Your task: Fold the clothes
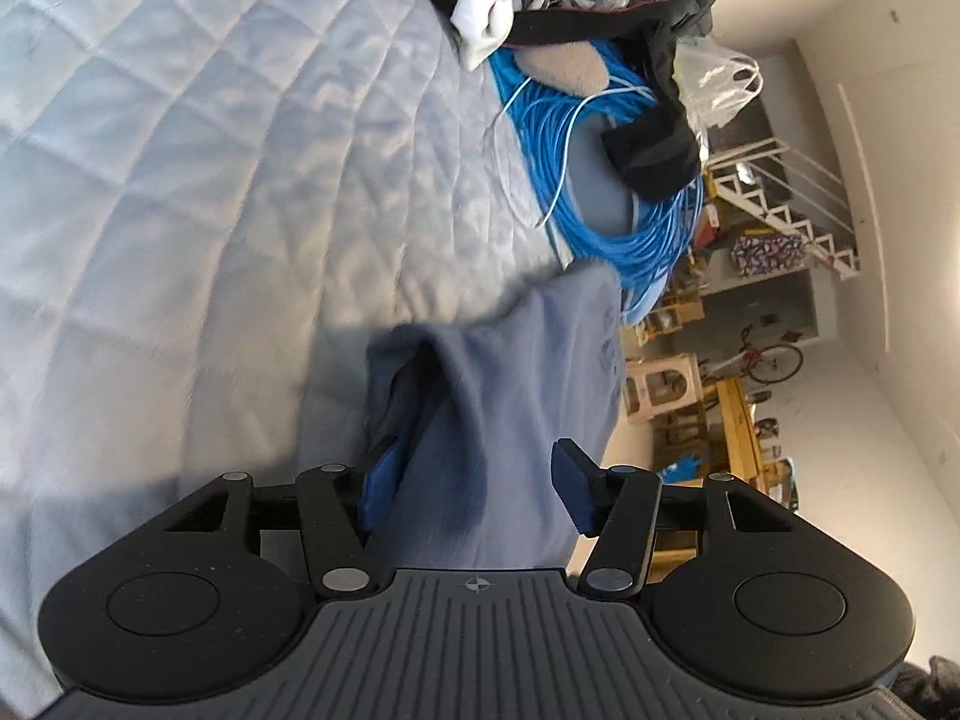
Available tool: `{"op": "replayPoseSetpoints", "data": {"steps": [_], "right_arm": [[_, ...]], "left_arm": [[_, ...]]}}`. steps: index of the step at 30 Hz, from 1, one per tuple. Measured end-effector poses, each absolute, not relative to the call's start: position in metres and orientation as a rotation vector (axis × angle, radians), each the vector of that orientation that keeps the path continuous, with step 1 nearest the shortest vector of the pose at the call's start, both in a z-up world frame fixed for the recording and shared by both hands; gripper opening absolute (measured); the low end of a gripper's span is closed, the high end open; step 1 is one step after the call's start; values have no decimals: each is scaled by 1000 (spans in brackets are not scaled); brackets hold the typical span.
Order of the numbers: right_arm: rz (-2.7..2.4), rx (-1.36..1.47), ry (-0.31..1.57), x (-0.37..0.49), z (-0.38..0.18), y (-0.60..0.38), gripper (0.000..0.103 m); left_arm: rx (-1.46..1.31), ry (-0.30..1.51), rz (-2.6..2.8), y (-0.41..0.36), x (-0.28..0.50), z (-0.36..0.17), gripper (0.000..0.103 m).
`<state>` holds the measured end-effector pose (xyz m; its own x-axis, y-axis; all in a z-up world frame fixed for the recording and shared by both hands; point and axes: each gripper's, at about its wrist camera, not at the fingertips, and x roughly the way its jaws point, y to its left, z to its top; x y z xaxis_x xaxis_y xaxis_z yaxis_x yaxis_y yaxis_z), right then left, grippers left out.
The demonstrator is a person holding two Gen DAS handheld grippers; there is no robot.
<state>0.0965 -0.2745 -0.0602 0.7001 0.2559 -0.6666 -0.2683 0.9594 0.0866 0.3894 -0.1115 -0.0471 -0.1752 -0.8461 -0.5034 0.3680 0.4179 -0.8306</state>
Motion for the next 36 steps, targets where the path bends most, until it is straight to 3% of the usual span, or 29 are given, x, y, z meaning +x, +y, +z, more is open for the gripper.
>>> {"op": "replayPoseSetpoints", "data": {"steps": [2,7,10,12,14,17,26,36], "right_arm": [[290,-18,740,96,-60,-274,103],[288,-22,740,96,-61,-273,103],[283,-26,739,96,-61,-272,103],[279,-29,739,95,-61,-271,103],[276,-31,739,94,-61,-270,103],[266,-31,739,94,-61,-268,103],[233,-30,749,93,-59,-264,103],[311,-12,626,67,-29,-226,103]], "left_arm": [[-382,1329,-1106,-110,385,-44,3],[-319,1280,-969,-105,383,-40,4],[-324,1266,-945,-101,376,-32,13],[-342,1239,-914,-91,367,-23,29],[-372,1184,-872,-72,354,-8,53],[-396,1083,-804,-41,325,19,70],[-313,891,-653,40,229,61,74],[-162,901,-545,91,200,33,73]]}}
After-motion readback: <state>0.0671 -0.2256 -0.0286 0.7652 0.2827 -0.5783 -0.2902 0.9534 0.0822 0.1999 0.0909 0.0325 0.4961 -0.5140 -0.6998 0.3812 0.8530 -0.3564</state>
